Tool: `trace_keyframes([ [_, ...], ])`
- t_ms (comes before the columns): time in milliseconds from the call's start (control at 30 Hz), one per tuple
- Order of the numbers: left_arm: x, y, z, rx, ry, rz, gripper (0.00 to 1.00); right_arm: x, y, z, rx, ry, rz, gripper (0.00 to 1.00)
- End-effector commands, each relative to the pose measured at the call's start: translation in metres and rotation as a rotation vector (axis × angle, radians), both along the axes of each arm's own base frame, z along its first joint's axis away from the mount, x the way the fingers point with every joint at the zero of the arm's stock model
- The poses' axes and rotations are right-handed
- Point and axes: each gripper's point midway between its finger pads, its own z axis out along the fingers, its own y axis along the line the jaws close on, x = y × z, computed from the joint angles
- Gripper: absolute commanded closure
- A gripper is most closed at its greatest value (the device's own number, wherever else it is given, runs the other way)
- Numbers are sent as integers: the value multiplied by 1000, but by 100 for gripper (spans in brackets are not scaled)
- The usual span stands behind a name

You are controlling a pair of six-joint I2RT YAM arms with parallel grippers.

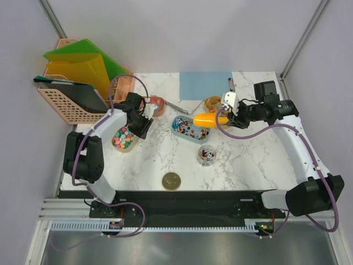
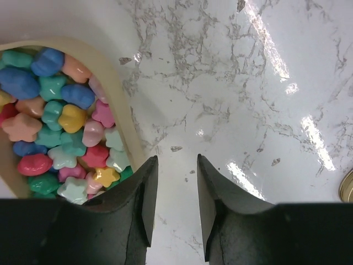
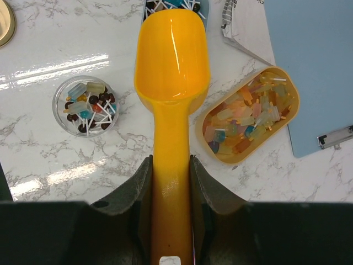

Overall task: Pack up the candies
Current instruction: Move the storage box to the center of the board.

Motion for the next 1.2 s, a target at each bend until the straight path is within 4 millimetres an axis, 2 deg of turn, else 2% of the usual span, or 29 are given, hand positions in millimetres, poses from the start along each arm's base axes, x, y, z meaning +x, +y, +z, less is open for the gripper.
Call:
trace_keyframes([
  [0,7,2,30,10,-110,-47,58,7,3,14,18,-25,-5,100],
  [100,9,12,30,56,-128,-38,57,10,3,14,20,-19,-7,100],
  [233,8,22,12,103,-109,-23,55,14,4,16,20,-20,-9,100],
  [400,15,24,1,124,-117,-12,55,16,3,19,20,-21,-21,100],
  [633,19,20,-10,116,-91,-14,58,8,2,14,23,-3,-29,100],
  [667,19,20,-13,114,-85,-13,59,8,2,14,22,-2,-31,100],
  [767,19,14,-12,91,-85,-43,76,9,0,14,14,-7,-36,100],
  [800,19,13,-12,92,-88,-50,78,9,-1,14,11,-8,-37,100],
  [867,16,8,-9,84,-90,-75,82,10,-3,12,-7,-18,-37,100],
  [1033,1,-30,-5,62,-93,-246,91,10,-11,-2,-60,-15,-38,100],
  [1067,-6,-44,-6,62,-91,-308,93,12,-14,-3,-76,-20,-47,100],
  [1167,-29,-69,-9,53,-73,-433,96,18,-20,-9,-112,-24,-65,100],
])
